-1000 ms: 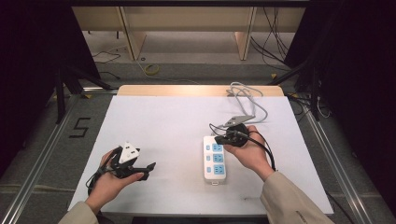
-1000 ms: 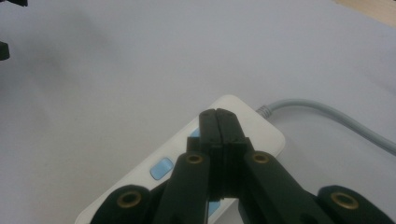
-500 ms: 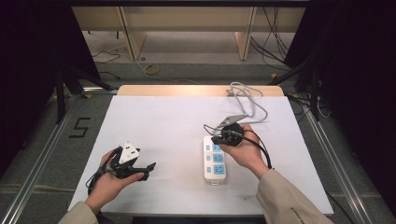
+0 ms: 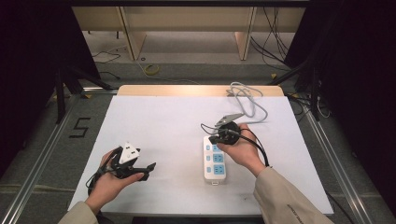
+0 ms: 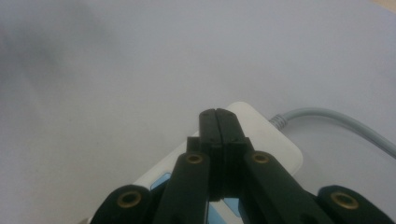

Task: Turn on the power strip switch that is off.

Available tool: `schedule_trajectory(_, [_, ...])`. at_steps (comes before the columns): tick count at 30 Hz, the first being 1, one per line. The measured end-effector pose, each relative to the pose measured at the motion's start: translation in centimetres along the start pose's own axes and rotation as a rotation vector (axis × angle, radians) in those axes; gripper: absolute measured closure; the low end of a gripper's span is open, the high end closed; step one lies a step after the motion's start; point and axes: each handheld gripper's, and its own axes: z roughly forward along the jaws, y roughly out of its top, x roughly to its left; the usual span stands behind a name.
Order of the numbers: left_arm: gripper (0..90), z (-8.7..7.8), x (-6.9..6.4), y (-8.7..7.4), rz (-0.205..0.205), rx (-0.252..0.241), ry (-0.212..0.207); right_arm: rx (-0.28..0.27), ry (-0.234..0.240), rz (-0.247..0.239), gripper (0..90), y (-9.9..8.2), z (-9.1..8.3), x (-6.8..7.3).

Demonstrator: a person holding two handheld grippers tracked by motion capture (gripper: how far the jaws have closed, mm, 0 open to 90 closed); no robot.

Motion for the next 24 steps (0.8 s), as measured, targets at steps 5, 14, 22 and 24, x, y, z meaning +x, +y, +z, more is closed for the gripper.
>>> schedule_trajectory(5, [22.9,-0.01,0.00,0.00,0.001,0.000,-0.001,0.016,0.004,-0.004,90.0,0.28,0.28,0.11])
schedule_trajectory(14, [22.9,0.04,-0.03,0.01,-0.002,-0.003,-0.001,0.025,0.001,-0.009,90.0,0.49,0.61,0.03])
schedule_trajectory(22, [23.0,0.07,-0.04,0.02,-0.002,-0.002,-0.002,0.034,0.001,-0.012,90.0,0.71,0.84,-0.02])
schedule_trajectory(24, [23.0,0.08,-0.03,0.01,-0.002,-0.002,-0.003,0.033,0.001,-0.018,90.0,0.73,0.95,-0.05])
